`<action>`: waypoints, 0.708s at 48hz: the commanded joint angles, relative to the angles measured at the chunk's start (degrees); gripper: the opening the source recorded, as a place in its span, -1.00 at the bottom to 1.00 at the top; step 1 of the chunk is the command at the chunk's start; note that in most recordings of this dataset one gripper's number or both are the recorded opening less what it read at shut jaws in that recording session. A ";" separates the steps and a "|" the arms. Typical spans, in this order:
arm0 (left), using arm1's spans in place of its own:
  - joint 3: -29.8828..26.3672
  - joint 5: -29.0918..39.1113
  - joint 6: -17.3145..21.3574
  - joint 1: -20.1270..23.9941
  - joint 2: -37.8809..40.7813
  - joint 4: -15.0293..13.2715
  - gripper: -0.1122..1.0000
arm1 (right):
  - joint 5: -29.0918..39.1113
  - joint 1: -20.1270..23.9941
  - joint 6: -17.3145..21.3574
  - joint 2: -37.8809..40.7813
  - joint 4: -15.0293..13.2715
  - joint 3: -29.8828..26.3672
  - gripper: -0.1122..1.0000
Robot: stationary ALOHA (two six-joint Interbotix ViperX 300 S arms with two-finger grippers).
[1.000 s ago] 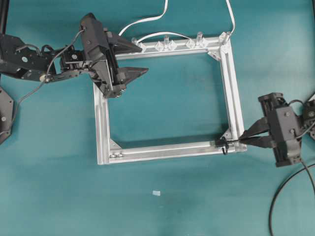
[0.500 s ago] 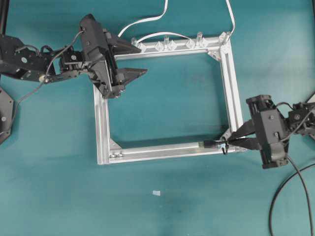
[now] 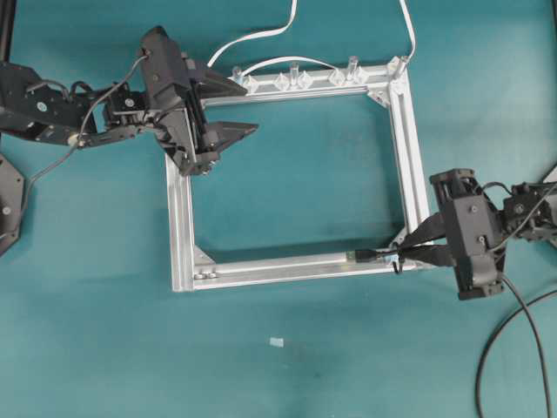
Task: Insert the wire through the string loop located on the right side.
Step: 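Reach the left gripper across the frame to the protruding plug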
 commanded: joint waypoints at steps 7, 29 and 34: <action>-0.88 2.90 -0.09 -2.64 -1.49 0.18 0.50 | -0.62 -0.09 0.09 -0.26 -0.09 -0.97 -0.66; -2.11 9.14 -6.15 -15.64 -1.49 0.09 0.50 | -0.62 -0.09 0.09 -0.26 0.00 -0.88 -0.66; -2.55 10.46 -8.53 -18.02 -1.49 0.18 0.50 | -0.62 -0.09 0.09 -0.26 0.00 -0.88 -0.66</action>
